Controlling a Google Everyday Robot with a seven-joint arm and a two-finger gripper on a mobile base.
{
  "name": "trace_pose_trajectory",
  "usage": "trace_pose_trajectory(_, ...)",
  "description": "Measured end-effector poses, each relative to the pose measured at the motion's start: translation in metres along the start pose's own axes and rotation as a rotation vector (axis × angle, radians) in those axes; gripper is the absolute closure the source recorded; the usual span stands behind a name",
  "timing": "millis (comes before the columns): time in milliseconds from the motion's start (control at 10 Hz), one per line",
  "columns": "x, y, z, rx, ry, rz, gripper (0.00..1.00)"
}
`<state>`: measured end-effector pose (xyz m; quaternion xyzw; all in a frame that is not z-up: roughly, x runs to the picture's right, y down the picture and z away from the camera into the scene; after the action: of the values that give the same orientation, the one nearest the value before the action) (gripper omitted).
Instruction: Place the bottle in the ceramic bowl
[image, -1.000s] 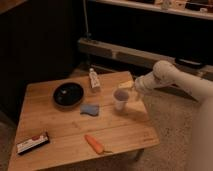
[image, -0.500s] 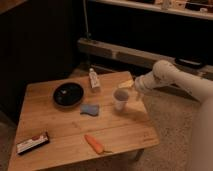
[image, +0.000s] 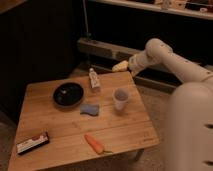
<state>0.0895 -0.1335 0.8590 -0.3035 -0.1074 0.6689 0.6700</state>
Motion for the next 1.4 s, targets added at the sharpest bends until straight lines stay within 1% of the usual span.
trace_pose_trajectory(100, -0.017, 0.014, 0.009, -0.017, 0.012, -0.065, 0.20)
trace_pose_trajectory(200, -0.028, 0.026, 0.019, -0.033, 0.033, -0.123, 0.20)
trace_pose_trajectory(300, -0.034, 0.034, 0.023, -0.042, 0.042, -0.157, 0.20)
trace_pose_trajectory(500, -0.039, 0.040, 0.027, -0.049, 0.050, -0.184, 0.20)
trace_pose_trajectory(600, -0.038, 0.038, 0.027, -0.046, 0.051, -0.184, 0.20)
trace_pose_trajectory(700, -0.038, 0.038, 0.027, -0.035, 0.051, -0.181, 0.20)
trace_pose_trajectory(800, -0.036, 0.040, 0.030, -0.003, 0.049, -0.177, 0.20)
trace_pose_trajectory(900, -0.035, 0.051, 0.038, 0.045, 0.043, -0.176, 0.20)
trace_pose_trajectory(1000, -0.034, 0.058, 0.049, 0.071, 0.037, -0.173, 0.20)
trace_pose_trajectory(1100, -0.034, 0.061, 0.053, 0.090, 0.023, -0.161, 0.20)
trace_pose_trajectory(1200, -0.030, 0.057, 0.059, 0.100, 0.009, -0.137, 0.20)
trace_pose_trajectory(1400, -0.025, 0.053, 0.076, 0.095, 0.011, -0.106, 0.20)
